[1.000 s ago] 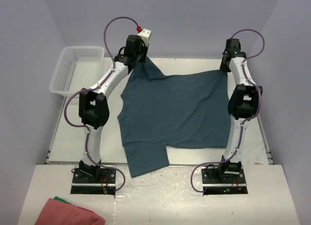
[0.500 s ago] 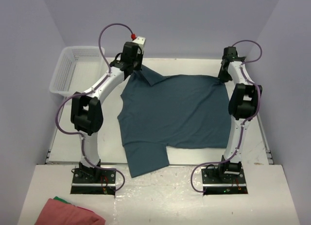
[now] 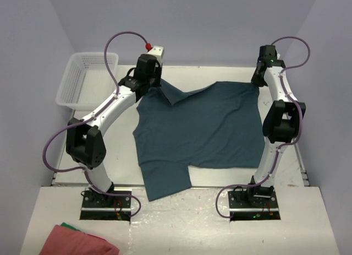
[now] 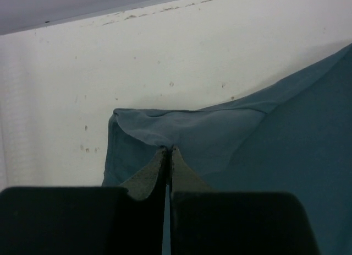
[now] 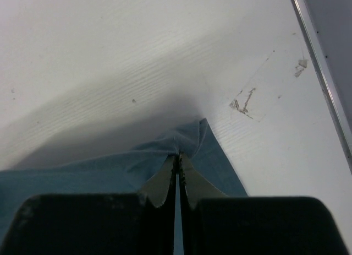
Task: Fold and stack the t-shirts
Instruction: Fold the flattened tshirt in 1/3 of the way
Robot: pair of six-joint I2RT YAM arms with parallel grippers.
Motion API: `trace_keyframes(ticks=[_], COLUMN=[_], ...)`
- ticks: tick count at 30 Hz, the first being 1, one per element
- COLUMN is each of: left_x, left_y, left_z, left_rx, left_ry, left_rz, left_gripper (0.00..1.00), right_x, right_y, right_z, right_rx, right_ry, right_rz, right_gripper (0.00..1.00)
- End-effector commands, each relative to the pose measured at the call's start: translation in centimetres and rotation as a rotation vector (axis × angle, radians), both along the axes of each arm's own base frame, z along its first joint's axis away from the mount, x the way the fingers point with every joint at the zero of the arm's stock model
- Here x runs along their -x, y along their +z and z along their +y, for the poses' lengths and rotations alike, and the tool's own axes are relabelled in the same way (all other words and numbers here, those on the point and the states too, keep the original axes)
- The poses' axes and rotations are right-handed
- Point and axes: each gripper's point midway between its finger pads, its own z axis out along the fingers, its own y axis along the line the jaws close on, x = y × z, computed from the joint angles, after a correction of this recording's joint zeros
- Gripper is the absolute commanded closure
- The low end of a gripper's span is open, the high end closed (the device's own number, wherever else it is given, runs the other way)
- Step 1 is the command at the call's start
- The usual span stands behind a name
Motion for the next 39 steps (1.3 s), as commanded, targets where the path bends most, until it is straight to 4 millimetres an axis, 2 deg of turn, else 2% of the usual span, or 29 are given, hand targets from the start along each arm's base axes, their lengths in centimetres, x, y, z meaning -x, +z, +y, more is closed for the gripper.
trace_keyframes(ticks=[1,5,11,18,23,29,39], left_x=[1.0,1.7,2.8,3.8,4.2,4.6,5.1], left_y=[1.5,1.5,2.7,3.7,3.7,4.1,6.3], left_z=[1.6,2.5,3.8,4.4,4.8,5.2,6.1], left_rx=[0.028,0.018,0.023,0.028,0.022,0.018,0.015], left_ry=[0.071,0.106,0.157,0.172,0.179,0.191,0.213], left_rz=[-0.027,-0.014,-0.030,-0.039,-0.034,-0.040,-0.079], left_gripper=[1.00,1.00,1.00,1.00,1.00,1.00,1.00], right_x=[1.3,1.7,2.2,2.5,2.3,2.2,1.7], right_y=[1.8,1.6,1.3,1.5,1.6,2.2,4.2], right_z=[-0.7,-0.8,-1.4,-2.1,-2.0,-2.3,-2.4], right_rx=[0.021,0.025,0.039,0.035,0.029,0.039,0.049], right_ry=[-0.056,-0.071,-0.105,-0.135,-0.131,-0.134,-0.132], right_rz=[-0.016,-0.007,0.006,0.000,0.001,-0.007,-0.049], right_gripper=[1.00,1.00,1.00,1.00,1.00,1.00,1.00])
